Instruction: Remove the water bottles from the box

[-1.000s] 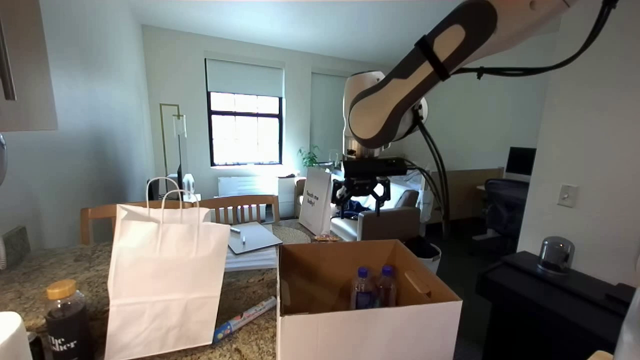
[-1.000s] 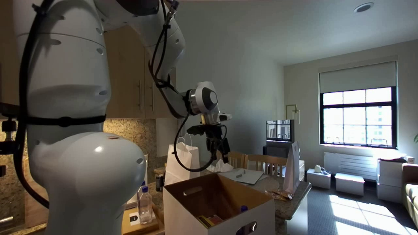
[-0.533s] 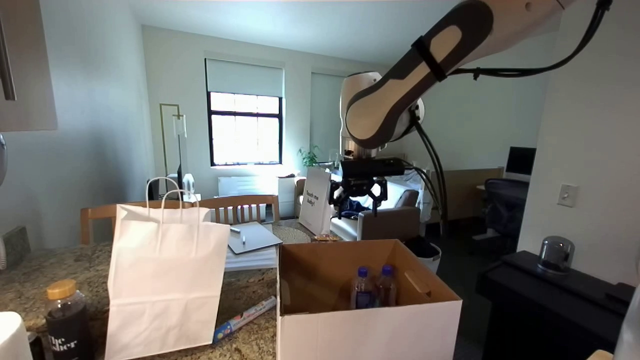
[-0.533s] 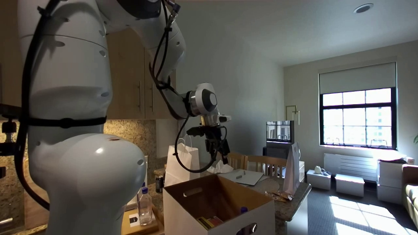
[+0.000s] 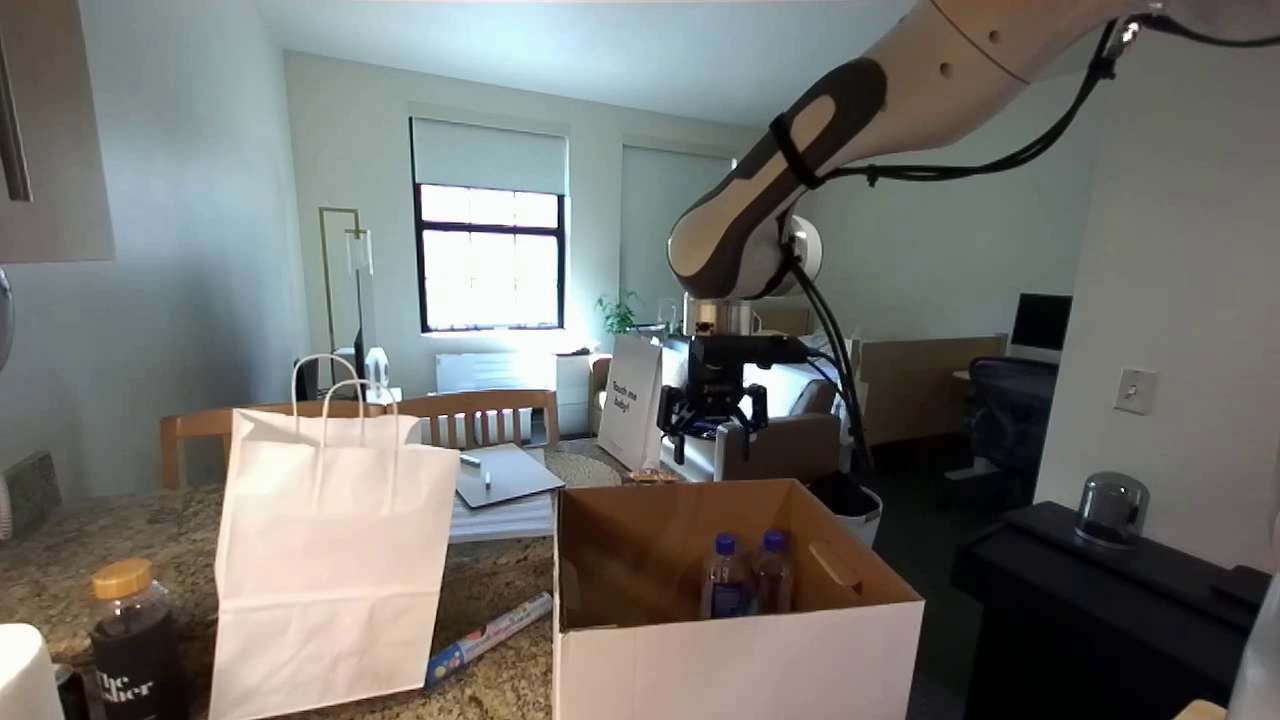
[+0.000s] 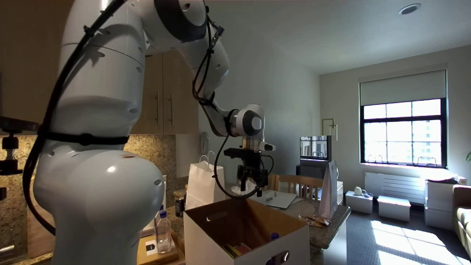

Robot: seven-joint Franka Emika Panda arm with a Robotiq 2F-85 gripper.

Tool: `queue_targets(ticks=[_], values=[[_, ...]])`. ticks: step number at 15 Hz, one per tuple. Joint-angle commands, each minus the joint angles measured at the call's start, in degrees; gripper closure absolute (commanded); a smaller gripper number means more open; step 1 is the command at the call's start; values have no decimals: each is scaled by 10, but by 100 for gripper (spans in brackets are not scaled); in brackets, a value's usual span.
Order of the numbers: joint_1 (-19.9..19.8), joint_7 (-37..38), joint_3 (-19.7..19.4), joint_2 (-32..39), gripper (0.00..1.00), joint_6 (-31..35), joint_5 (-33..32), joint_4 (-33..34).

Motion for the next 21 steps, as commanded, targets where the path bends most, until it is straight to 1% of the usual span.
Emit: queue_targets(ticks=[1, 3, 4, 6, 8, 9, 12, 13, 14, 18, 20, 21], values=[[-8, -50, -15, 52, 0, -84, -28, 54], [-7, -4, -33, 70, 0, -87, -55, 68], [-5, 27, -43, 75, 0, -62, -70, 68], [-5, 51, -54, 88, 0, -52, -64, 77], [-2, 50, -55, 96, 0, -71, -52, 85], [-5, 32, -55, 88, 0, -62, -55, 77], [-3, 37, -55, 96, 0, -62, -54, 80], [3, 65, -60, 92, 0, -34, -69, 75], [2, 70, -60, 102, 0, -35, -63, 87], [2, 98, -59, 124, 0, -10, -46, 86], [6, 143, -69, 150, 0, 46, -56, 84], [3, 156, -70, 167, 0, 53, -37, 91]])
